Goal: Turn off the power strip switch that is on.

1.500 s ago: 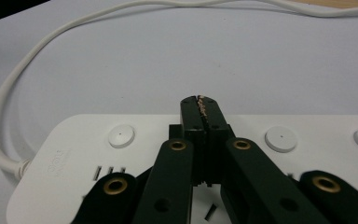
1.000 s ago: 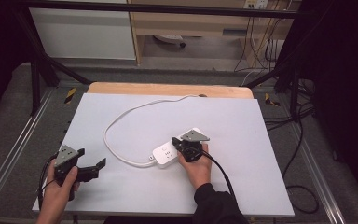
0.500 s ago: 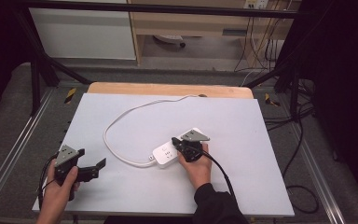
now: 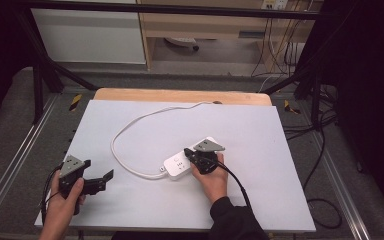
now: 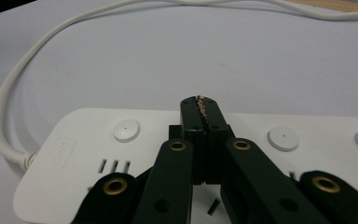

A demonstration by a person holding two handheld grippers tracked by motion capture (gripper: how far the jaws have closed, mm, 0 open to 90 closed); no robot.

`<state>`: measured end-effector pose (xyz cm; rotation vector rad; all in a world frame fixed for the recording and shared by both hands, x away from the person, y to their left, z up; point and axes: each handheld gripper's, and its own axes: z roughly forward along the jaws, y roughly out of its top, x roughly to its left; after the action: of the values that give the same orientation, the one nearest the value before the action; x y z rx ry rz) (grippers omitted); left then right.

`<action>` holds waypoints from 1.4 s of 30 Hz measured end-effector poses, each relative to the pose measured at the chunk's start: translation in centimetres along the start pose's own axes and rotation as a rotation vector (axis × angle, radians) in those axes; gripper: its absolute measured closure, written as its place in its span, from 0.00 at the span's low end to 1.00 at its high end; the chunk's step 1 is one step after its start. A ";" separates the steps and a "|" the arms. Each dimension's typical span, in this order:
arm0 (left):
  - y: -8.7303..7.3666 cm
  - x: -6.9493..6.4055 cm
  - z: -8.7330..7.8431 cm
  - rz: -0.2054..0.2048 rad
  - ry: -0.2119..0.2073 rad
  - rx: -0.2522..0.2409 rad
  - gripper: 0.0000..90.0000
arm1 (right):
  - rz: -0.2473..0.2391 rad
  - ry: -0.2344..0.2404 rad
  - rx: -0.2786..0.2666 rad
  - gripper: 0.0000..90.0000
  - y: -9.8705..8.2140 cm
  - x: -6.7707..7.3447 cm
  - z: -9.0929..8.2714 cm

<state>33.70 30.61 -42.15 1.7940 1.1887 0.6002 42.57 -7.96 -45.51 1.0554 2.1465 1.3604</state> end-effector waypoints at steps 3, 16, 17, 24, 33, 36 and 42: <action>0.0 0.0 0.0 0.001 0.003 0.001 0.07 | 0.011 0.016 0.002 1.00 0.1 -0.2 0.0; -0.2 0.6 0.0 -0.019 0.041 -0.007 0.07 | 0.021 0.042 0.038 1.00 2.2 -1.2 -1.3; -0.1 0.6 -0.1 -0.025 0.044 -0.009 0.07 | 0.014 0.046 0.048 1.00 2.1 -1.2 -1.3; -0.3 0.5 -0.2 -0.017 0.042 -0.007 0.07 | 0.007 0.059 0.045 0.87 2.6 -0.4 -1.5; -0.2 0.6 -0.4 -0.023 0.026 -0.028 0.07 | 0.014 0.094 0.024 0.42 3.4 1.0 -1.8; -0.1 0.6 -0.4 -0.021 0.019 -0.031 0.07 | 0.027 0.100 0.014 0.31 4.0 1.1 -2.2; -0.1 0.5 -0.4 -0.018 0.011 -0.029 0.07 | 0.031 0.062 0.039 0.16 5.2 1.5 -2.7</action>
<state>33.57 31.19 -42.07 1.7554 1.1969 0.6147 41.86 -7.14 -39.54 1.0787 2.2180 1.3872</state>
